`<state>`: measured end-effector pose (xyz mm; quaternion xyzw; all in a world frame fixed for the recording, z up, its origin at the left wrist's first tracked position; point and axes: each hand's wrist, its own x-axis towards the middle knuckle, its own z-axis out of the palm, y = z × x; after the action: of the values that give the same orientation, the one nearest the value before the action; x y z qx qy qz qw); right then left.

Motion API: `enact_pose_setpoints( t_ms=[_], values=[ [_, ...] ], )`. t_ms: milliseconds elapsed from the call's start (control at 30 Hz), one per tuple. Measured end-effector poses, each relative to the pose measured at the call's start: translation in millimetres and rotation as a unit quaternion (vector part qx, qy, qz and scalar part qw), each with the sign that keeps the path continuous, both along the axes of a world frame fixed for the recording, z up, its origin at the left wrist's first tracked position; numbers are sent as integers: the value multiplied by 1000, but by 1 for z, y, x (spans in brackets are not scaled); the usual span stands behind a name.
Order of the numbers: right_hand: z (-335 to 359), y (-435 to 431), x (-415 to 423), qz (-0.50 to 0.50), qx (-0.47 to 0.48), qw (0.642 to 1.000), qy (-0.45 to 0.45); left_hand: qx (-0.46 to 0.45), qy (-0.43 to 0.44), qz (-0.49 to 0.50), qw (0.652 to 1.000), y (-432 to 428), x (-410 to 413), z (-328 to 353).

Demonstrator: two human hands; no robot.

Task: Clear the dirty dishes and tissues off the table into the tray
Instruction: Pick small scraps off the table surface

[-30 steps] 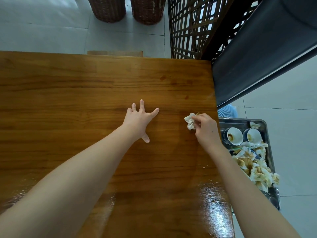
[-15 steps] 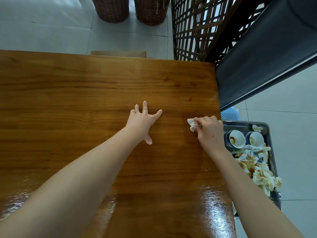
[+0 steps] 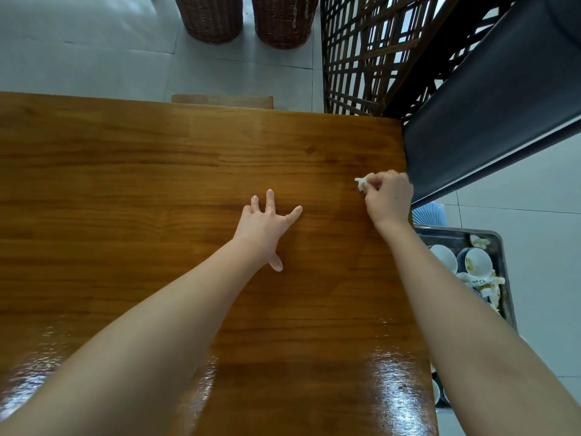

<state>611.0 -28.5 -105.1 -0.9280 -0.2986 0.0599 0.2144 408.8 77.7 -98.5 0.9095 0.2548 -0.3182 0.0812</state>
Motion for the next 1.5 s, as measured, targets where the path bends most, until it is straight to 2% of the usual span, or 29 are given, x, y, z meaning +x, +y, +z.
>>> enact_pose_setpoints(
  t_ms=[133,300,400,600,967,1167,1233,1333,1400,1500],
  values=[
    [0,2,-11,-7,9,1000,3,-6,0,3,1000,-1,0,3],
    [-7,-16,-51,86,0,996,-39,-6,0,6,1000,-1,1,6],
    [-9,-25,-69,100,10,993,-54,-1,4,5,1000,-2,2,7],
    [-9,-18,-55,117,13,992,-53,-1,3,5,1000,-2,1,7],
    [-4,24,16,-61,31,998,-5,-9,16,-22,1000,2,2,20],
    [-5,39,20,-141,58,988,23,-40,-33,17,999,10,6,25],
    [-4,44,15,-150,56,987,20,-51,-74,42,995,15,-3,24],
    [-5,58,-2,-98,47,994,11,-8,-106,85,991,30,-19,22],
    [-9,70,-24,-30,41,999,2,15,-56,102,993,39,-24,19],
    [-15,80,-66,69,41,996,-33,5,7,124,992,46,-24,13]
  ],
)
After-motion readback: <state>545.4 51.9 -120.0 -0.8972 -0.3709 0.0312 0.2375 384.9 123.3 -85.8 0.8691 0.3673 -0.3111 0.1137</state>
